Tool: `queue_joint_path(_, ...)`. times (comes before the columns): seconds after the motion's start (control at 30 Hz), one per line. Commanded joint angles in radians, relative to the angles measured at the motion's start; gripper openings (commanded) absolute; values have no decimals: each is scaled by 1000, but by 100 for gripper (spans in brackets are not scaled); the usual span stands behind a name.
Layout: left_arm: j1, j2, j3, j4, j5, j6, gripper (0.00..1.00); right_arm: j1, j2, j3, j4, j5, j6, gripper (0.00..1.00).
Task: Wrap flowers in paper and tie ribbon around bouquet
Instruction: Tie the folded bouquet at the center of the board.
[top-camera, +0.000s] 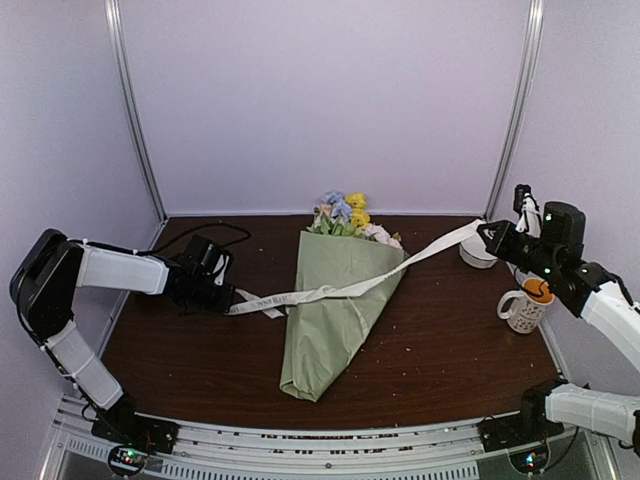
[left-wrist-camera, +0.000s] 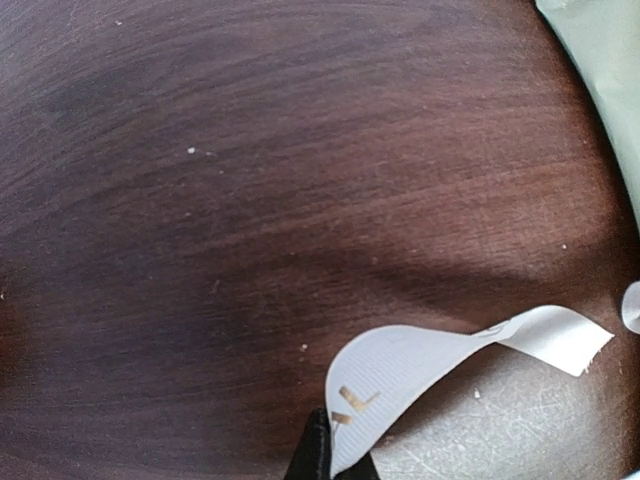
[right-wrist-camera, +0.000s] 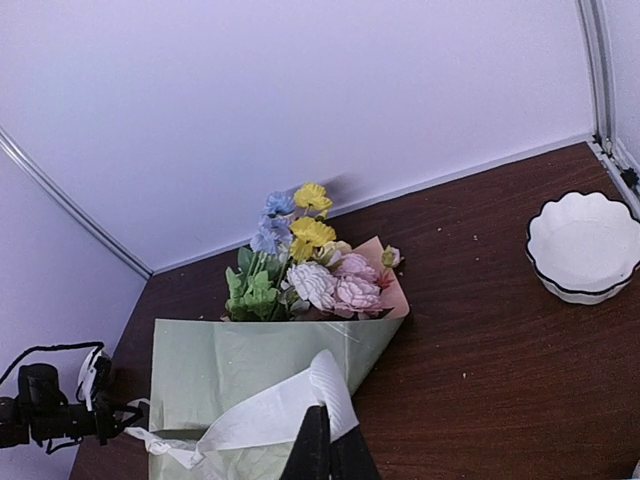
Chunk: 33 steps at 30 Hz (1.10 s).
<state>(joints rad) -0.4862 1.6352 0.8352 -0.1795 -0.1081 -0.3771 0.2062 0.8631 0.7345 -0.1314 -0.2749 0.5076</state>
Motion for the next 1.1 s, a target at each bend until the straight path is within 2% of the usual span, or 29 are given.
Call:
queue_joint_path(0.0,35,3,-25,56,2,-11,0,-68,-39,-57,6,-12,38,0)
queue_joint_path(0.17,57,-12,-39,62,21,-12,0,-116,-15,-65,8,-31,46,0)
queue_joint_path(0.5,58,-33,-47,64,14,-8,0,-168,51,57,-124,3,-21,0)
queue_joint_path(0.67,60,-39,-48,53,-2,-2,0,-268,36,100,-161,29,10,0)
queue_joint_path(0.83,111,-46,-112,70,12,-37,0,-403,-35,54,-157,37,29,0)
queue_joint_path(1.07,158,-95,-186,105,35,-53,0,-570,-84,74,-223,68,-28,0)
